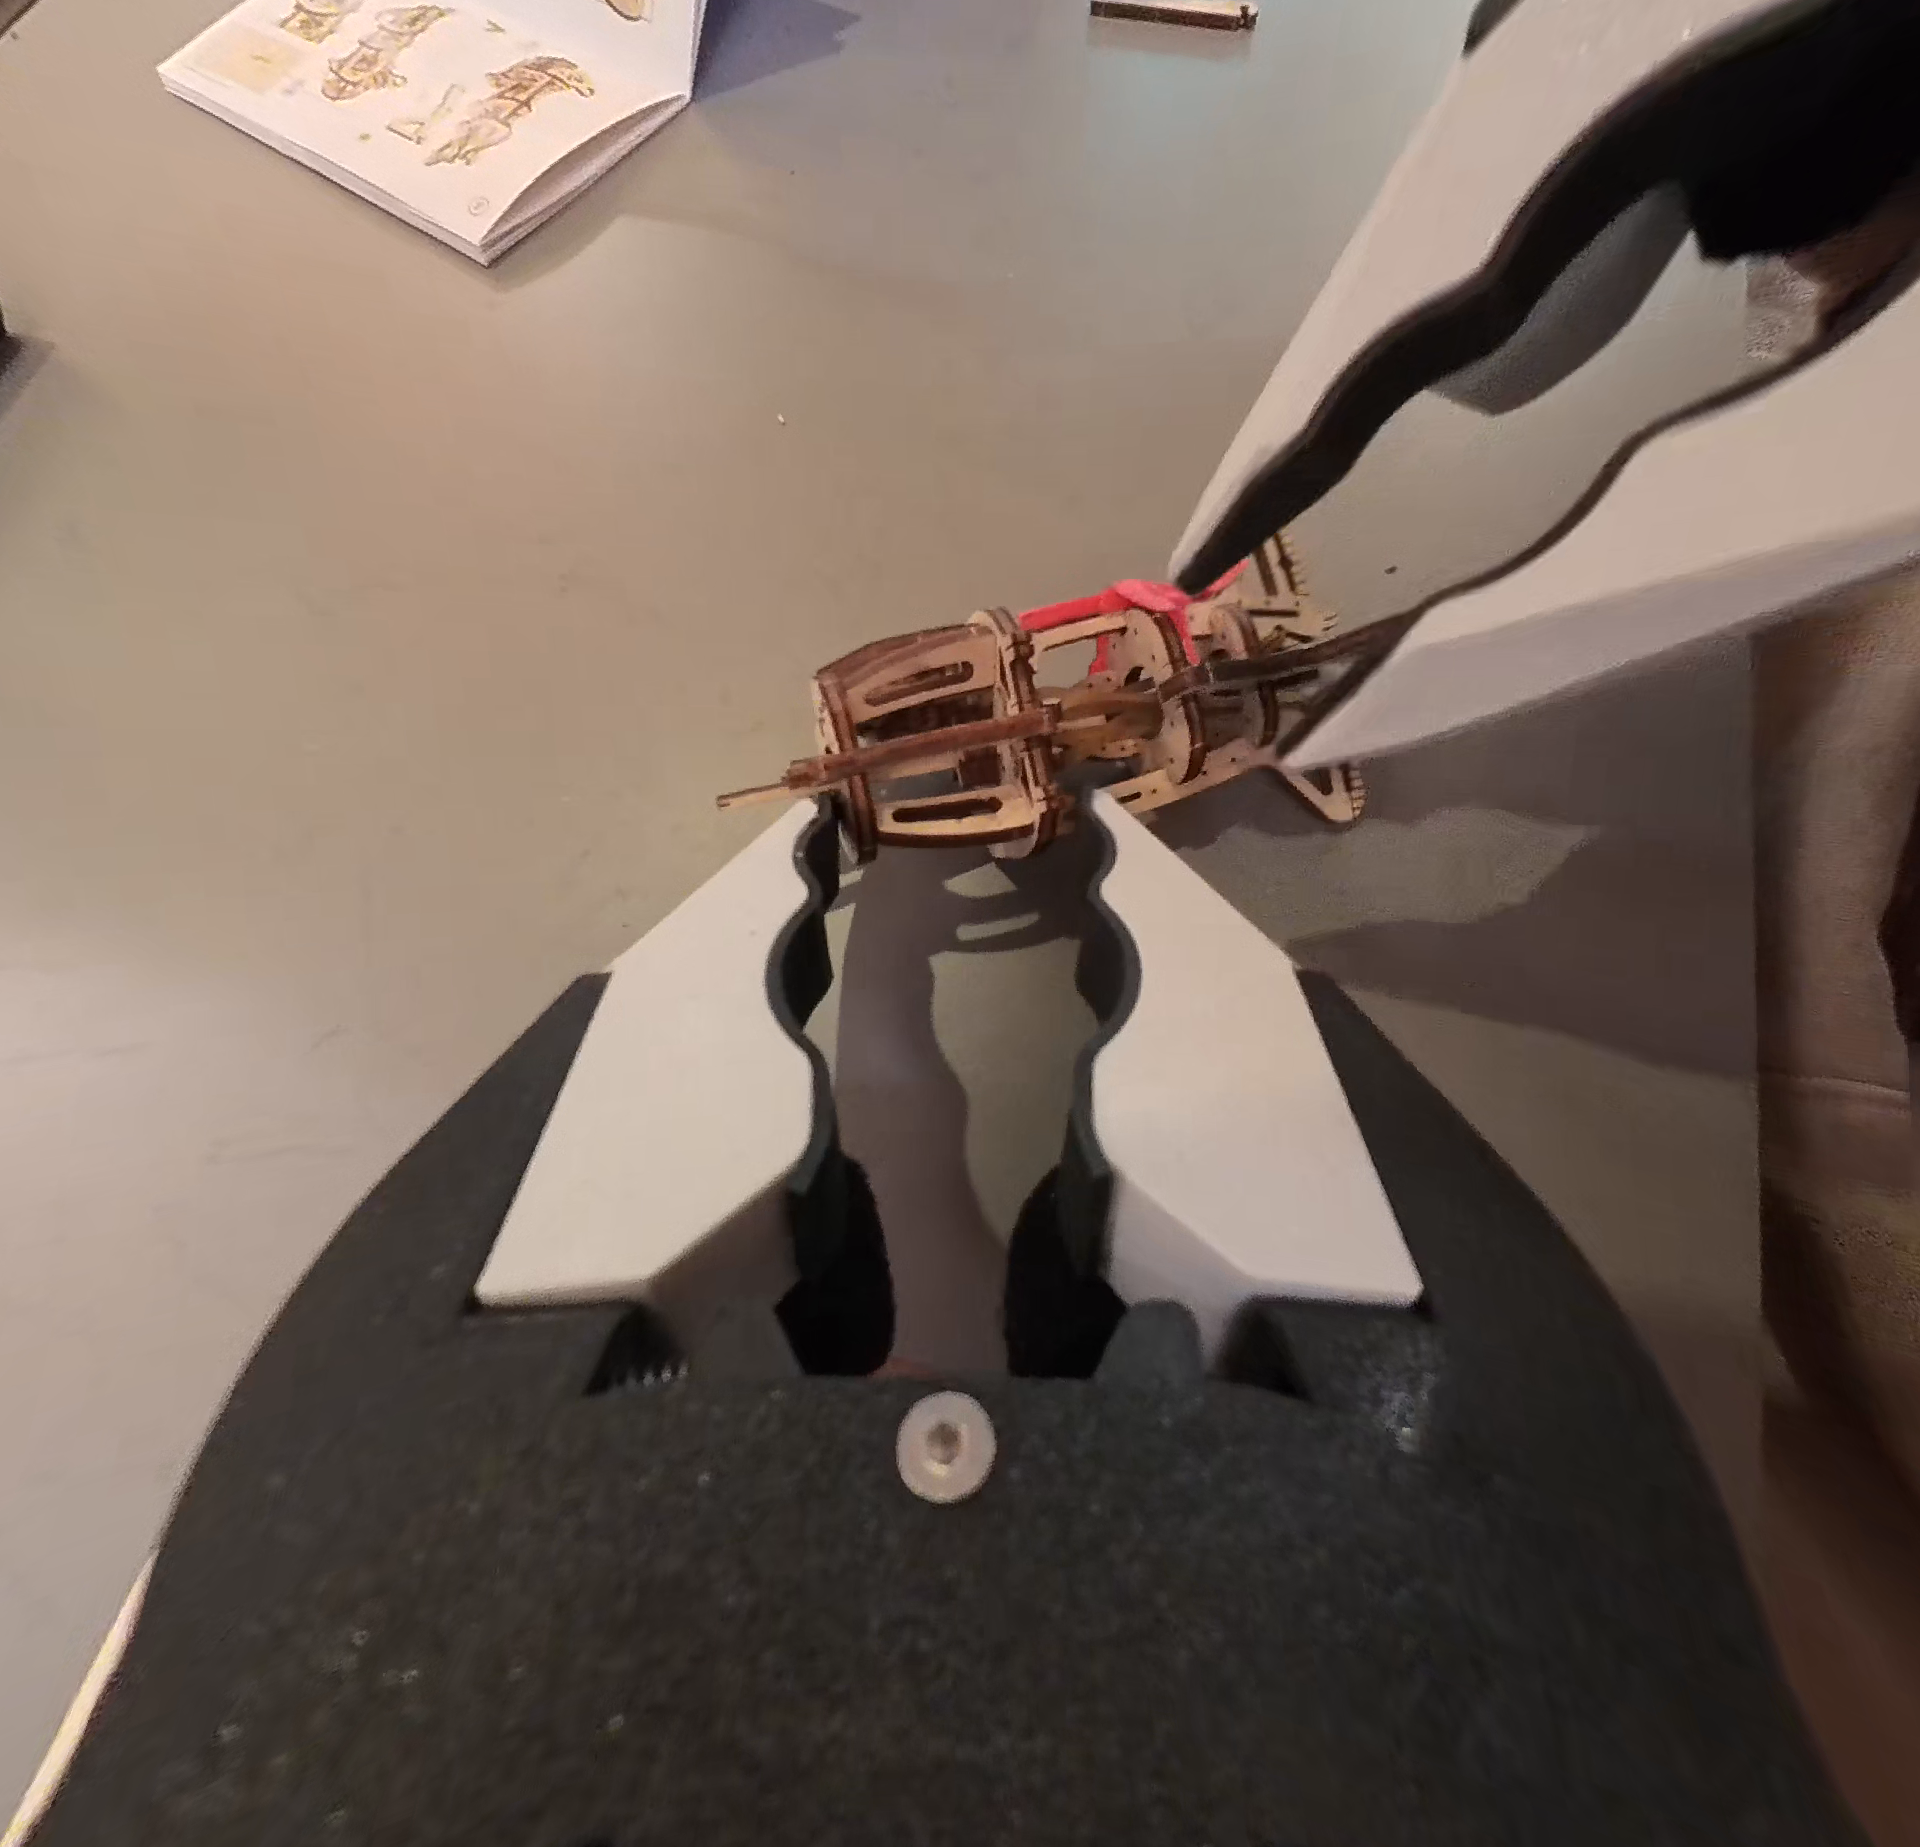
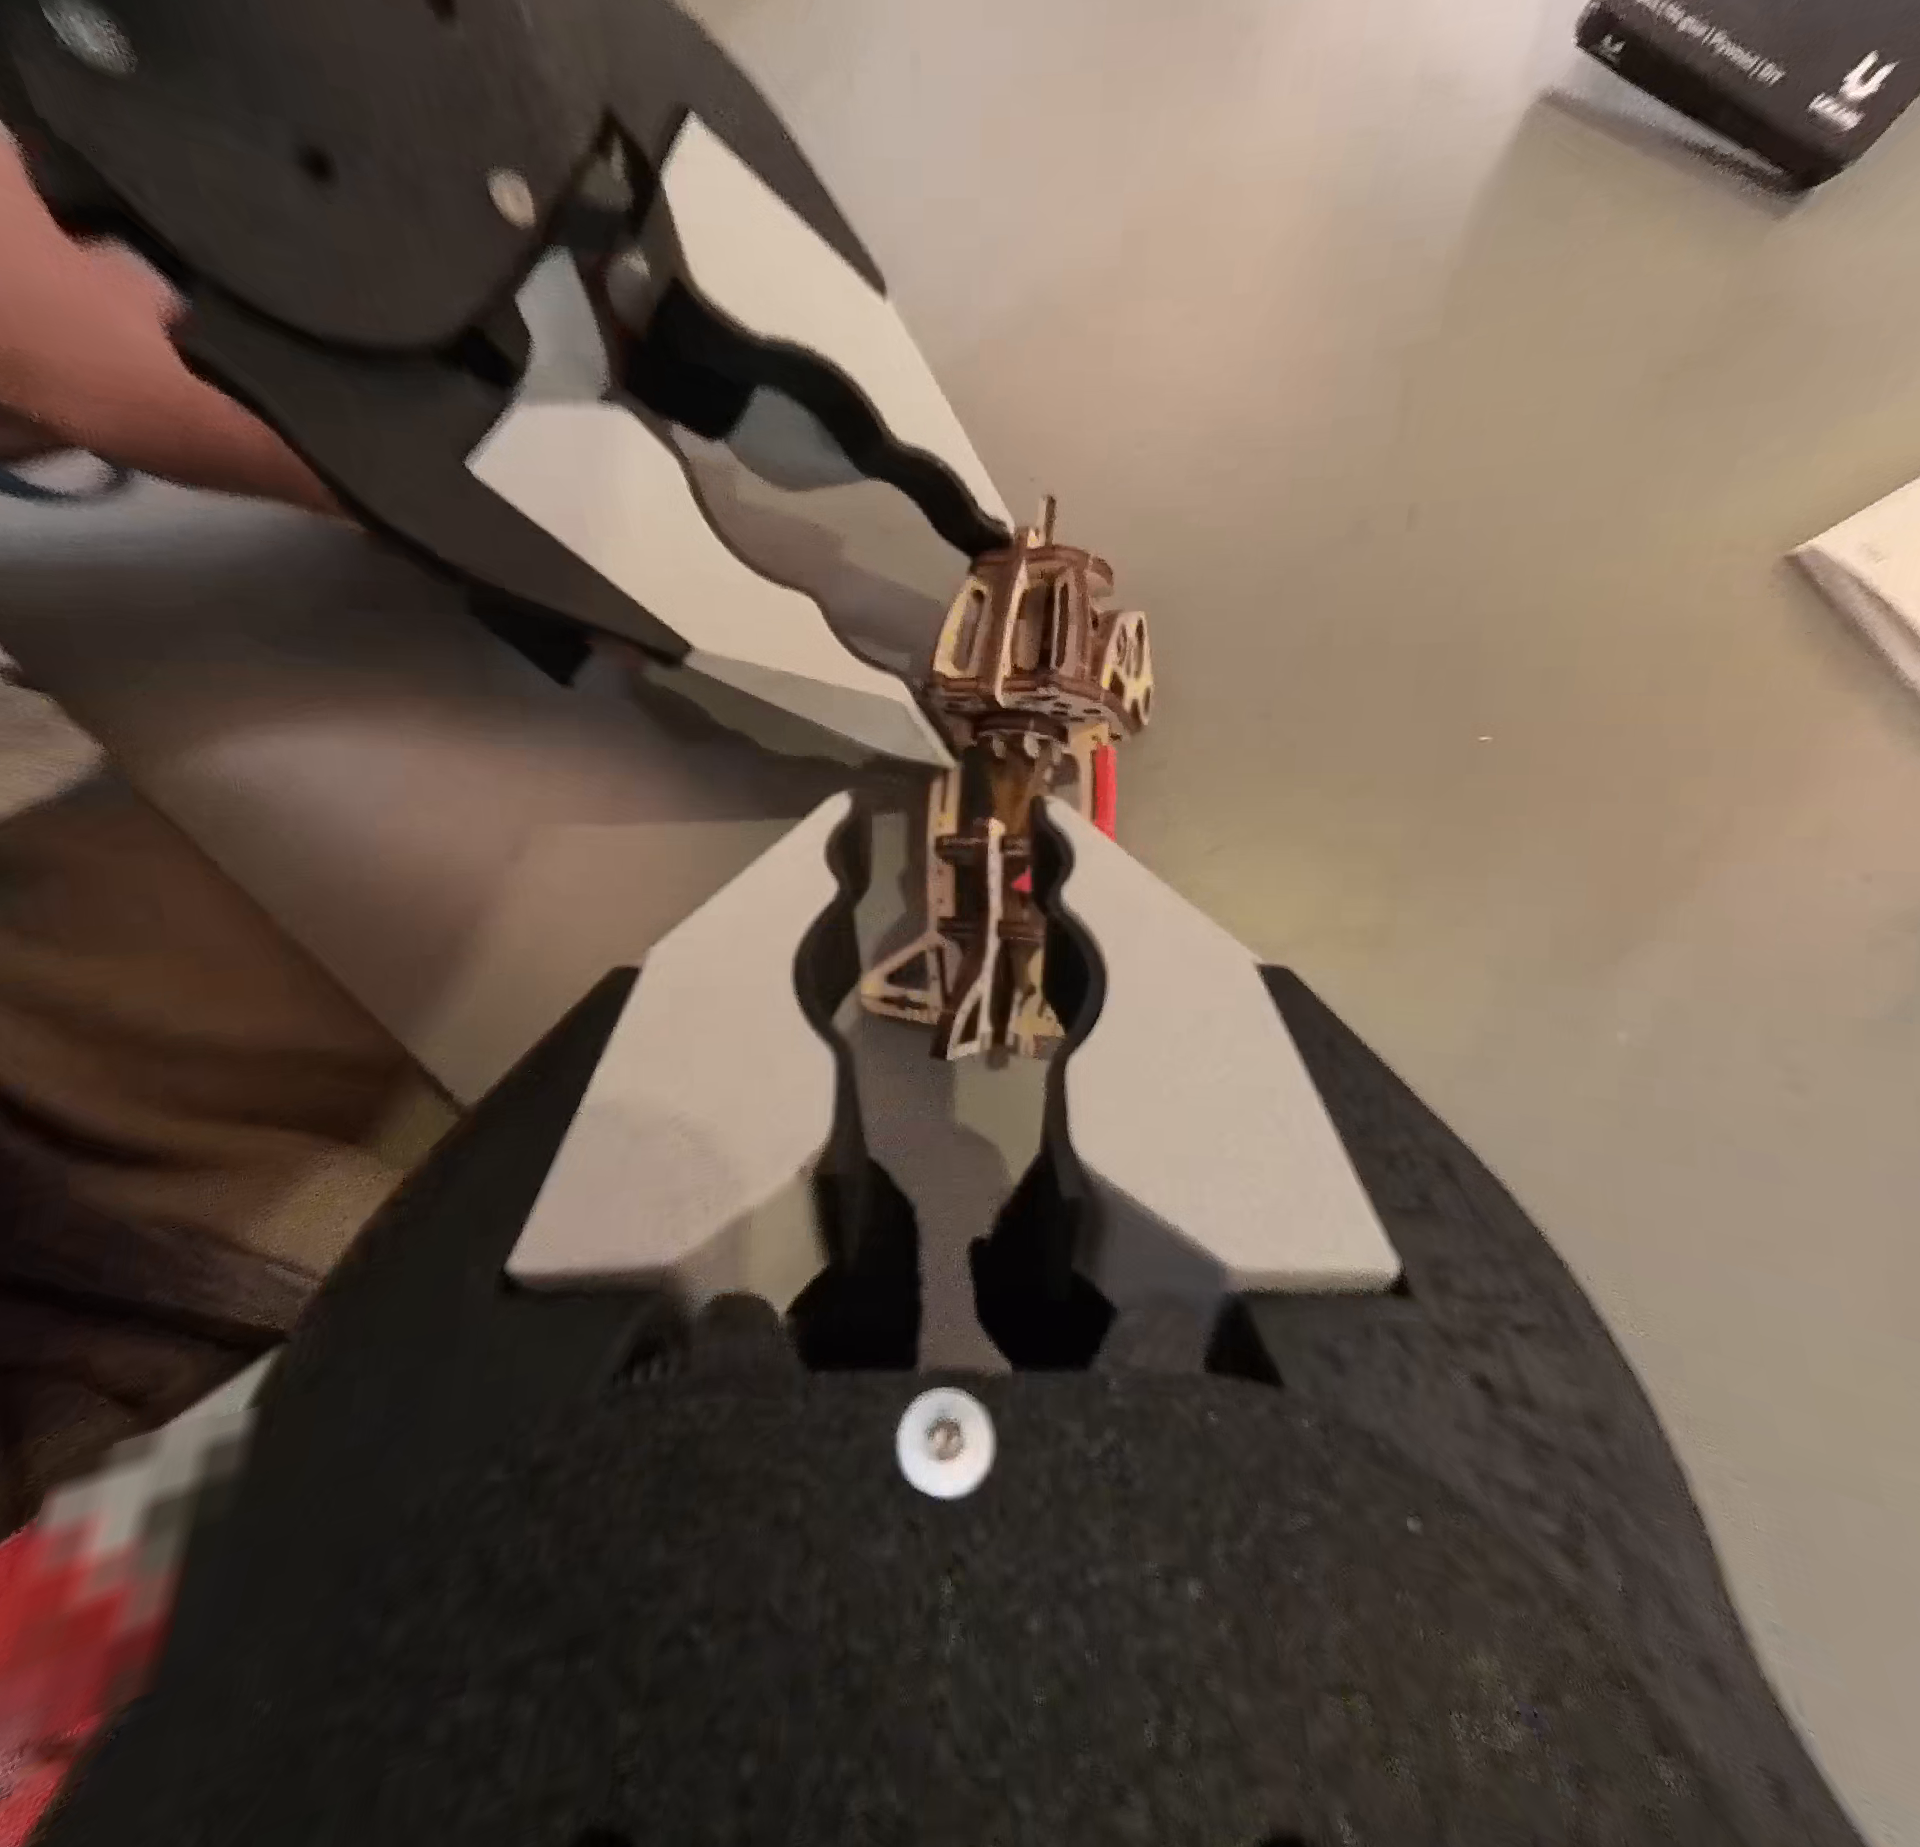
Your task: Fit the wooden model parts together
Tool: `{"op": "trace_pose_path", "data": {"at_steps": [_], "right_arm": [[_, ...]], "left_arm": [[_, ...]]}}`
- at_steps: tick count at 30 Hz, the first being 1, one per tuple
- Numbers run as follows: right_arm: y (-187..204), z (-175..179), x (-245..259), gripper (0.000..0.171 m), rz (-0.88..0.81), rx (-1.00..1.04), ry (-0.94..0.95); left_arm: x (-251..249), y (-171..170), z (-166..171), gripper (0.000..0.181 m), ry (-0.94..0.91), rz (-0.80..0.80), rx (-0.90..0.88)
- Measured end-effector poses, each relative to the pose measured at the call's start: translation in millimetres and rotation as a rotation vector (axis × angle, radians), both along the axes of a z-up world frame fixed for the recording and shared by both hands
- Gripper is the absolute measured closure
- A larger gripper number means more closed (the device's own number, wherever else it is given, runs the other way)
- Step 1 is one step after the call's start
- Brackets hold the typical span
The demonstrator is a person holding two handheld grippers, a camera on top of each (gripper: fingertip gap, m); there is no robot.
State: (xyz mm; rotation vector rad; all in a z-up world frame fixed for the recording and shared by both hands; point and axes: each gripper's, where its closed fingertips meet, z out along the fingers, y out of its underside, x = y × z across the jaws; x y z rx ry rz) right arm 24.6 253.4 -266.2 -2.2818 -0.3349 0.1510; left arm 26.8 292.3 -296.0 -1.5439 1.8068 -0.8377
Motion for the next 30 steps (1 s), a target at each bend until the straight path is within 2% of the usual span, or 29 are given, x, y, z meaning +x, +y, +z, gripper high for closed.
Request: {"op": "trace_pose_path", "data": {"at_steps": [3, 5, 8, 9, 12, 17, 20, 30], "right_arm": [[2.3, 12.0, 10.7, 0.137, 0.013, -0.001, 0.155], [5.0, 2.2, 24.9, 0.114, 0.043, -0.082, 0.239], [6.5, -8.6, 22.8, 0.101, 0.143, -0.215, 0.472], [6.3, -10.8, 18.8, 0.105, 0.177, -0.245, 0.532], [5.7, -21.3, 14.3, 0.118, 0.225, -0.302, 0.556], [5.4, -28.6, 10.5, 0.118, 0.248, -0.307, 0.507], [6.8, -29.4, 10.5, 0.135, 0.249, -0.301, 0.489], [6.3, -31.0, 11.0, 0.138, 0.270, -0.303, 0.572]], "left_arm": [[0.7, 0.0, 0.7, 0.142, 0.000, -0.008, 0.012], [1.6, -0.5, 1.0, 0.142, 0.000, -0.011, 0.024], [2.2, -2.0, 0.9, 0.142, 0.000, -0.015, 0.034], [2.4, -2.1, 0.9, 0.142, -0.002, -0.012, 0.032], [1.9, -1.6, 0.8, 0.142, -0.004, -0.008, 0.024], [1.6, -0.6, 0.6, 0.142, -0.006, -0.002, 0.008], [2.0, 0.3, 0.8, 0.142, -0.003, -0.001, 0.011], [4.3, 0.4, 1.7, 0.142, -0.006, 0.000, 0.018]]}}
